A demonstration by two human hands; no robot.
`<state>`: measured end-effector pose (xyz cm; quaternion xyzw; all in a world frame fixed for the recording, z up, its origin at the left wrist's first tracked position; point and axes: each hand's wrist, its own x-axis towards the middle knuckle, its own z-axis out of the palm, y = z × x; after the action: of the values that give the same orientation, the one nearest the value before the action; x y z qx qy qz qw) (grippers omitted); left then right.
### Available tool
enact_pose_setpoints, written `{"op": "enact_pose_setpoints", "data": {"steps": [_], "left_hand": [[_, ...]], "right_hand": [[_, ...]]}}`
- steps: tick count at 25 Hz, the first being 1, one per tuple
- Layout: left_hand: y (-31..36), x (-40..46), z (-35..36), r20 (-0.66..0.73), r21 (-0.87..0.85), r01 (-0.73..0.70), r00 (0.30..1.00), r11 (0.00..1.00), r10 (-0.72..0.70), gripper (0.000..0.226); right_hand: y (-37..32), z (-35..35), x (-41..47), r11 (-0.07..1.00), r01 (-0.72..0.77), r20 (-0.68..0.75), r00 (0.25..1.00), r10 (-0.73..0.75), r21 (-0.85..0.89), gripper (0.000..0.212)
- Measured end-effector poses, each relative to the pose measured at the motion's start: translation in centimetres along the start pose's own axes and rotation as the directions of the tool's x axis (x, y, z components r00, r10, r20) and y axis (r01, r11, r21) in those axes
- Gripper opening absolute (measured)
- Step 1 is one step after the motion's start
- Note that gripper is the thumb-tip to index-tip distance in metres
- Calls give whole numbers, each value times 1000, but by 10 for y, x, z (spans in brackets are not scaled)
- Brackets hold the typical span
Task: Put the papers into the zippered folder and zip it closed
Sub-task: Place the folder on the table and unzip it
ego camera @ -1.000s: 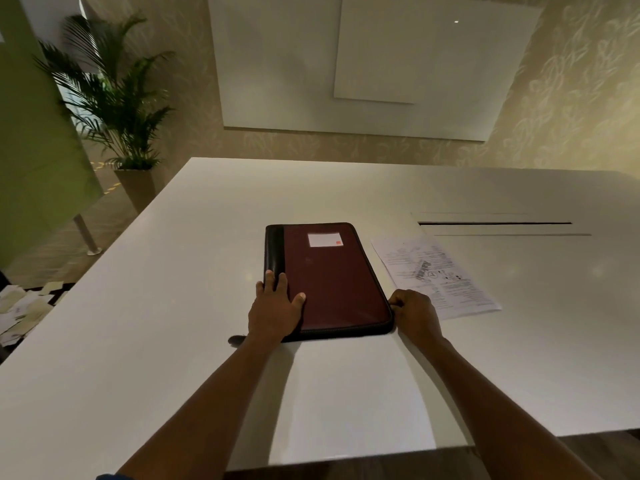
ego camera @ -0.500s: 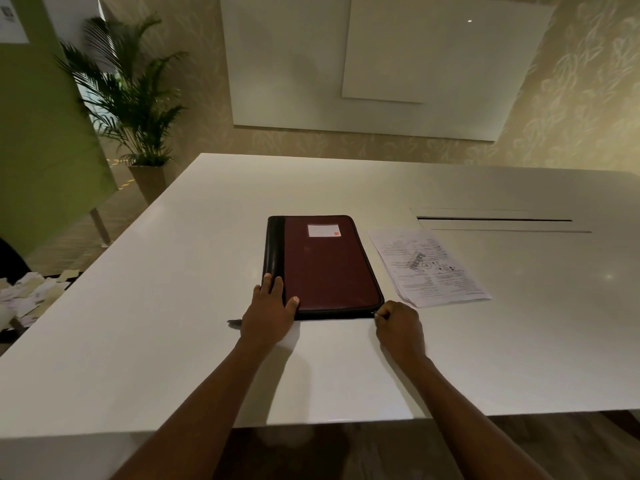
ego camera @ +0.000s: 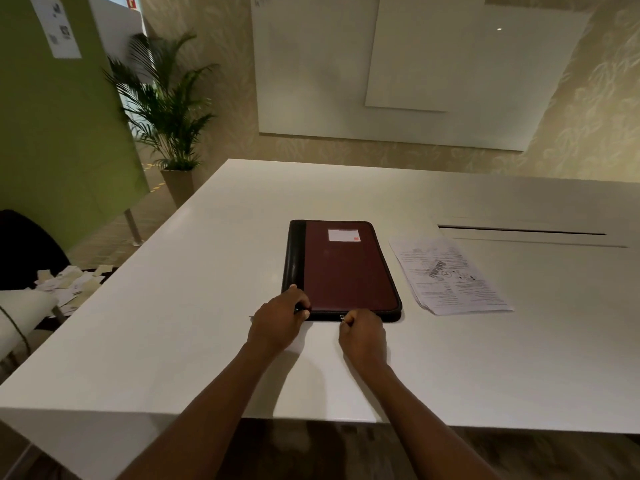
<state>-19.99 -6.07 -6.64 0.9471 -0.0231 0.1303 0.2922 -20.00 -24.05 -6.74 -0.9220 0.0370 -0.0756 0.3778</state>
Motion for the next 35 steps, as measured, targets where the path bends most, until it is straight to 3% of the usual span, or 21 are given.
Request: {"op": "enact_pose_setpoints", "data": {"steps": [4,7,10,16,18,19,21,23,28,35], "left_hand": [[-1,-5,11,-27,-143,-135,991,980,132,7],[-5,-4,15,98,-45,-123,987,991,127,8],[-9,-3,13,177,42,-97,980,994,88,20],[10,-5,16,106,165,-26,994,986,9,26],[13,-5,18,78,167,-8,997,986,-5,25],[13,-5,18,65,173,-5,998,985,-7,24],[10,-7,17,41,209,-11,999,978,2,23],[4,-9,15,25,235,-28,999,972,23,25],[-7,-10,9,18,213,-70,998,975,68,24],[-28,-17,-9,-18,232,-188,980,955,197,10]], "right_hand": [[-22,19,-9,995,90,47,995,-93,53,21],[-31,27,-12,986,128,63,989,-135,103,31],[-26,26,-8,977,167,109,977,-182,136,26],[-19,17,-4,964,158,188,962,-200,215,32],[-20,17,-5,954,59,180,977,-116,294,31],[-20,17,-3,922,-65,189,982,-9,383,30],[-24,14,2,759,-338,266,938,224,557,32],[-26,11,7,656,-465,319,885,339,594,33],[-26,10,14,510,-590,420,806,418,626,34],[-25,6,15,454,-634,488,773,406,627,33]]}}
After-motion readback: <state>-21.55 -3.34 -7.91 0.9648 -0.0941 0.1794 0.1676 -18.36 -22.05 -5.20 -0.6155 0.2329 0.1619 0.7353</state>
